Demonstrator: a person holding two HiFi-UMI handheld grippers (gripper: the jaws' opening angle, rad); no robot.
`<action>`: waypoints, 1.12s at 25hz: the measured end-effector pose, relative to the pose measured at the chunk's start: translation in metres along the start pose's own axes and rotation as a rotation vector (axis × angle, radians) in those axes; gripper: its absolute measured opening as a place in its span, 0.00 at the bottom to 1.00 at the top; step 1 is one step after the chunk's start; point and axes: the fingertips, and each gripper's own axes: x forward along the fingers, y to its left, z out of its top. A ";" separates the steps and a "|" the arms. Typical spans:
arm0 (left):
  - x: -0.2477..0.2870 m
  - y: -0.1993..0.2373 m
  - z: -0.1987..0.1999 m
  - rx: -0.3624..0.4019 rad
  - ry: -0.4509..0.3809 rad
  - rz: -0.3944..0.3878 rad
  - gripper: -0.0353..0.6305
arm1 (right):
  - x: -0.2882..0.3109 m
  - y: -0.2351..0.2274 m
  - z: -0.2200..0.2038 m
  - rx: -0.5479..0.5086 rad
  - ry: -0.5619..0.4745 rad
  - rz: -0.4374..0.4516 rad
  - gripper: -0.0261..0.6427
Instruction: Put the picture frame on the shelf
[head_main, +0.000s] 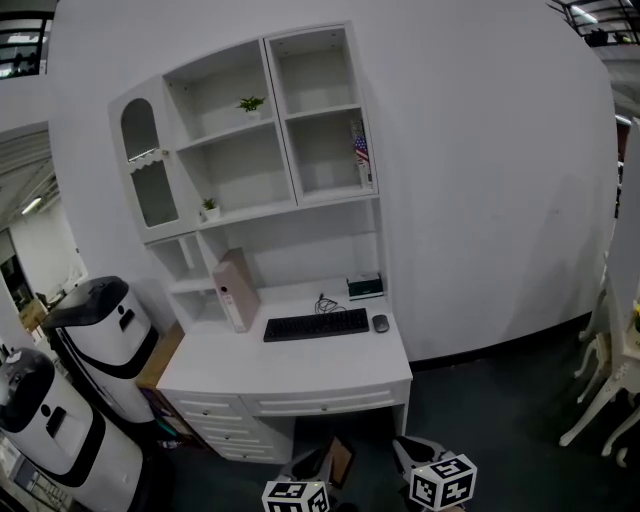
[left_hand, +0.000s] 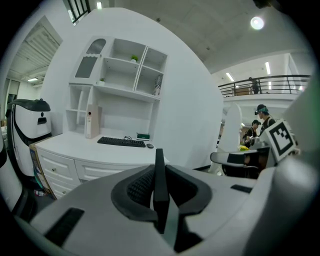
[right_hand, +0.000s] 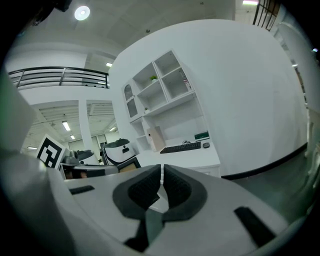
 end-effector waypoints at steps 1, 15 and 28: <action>0.007 0.004 0.002 0.003 0.000 -0.006 0.15 | 0.007 -0.003 0.002 0.001 0.000 -0.003 0.04; 0.125 0.083 0.084 0.049 -0.021 -0.083 0.15 | 0.144 -0.047 0.067 0.019 -0.029 -0.078 0.04; 0.205 0.150 0.142 0.094 -0.017 -0.163 0.15 | 0.238 -0.066 0.113 0.030 -0.055 -0.152 0.04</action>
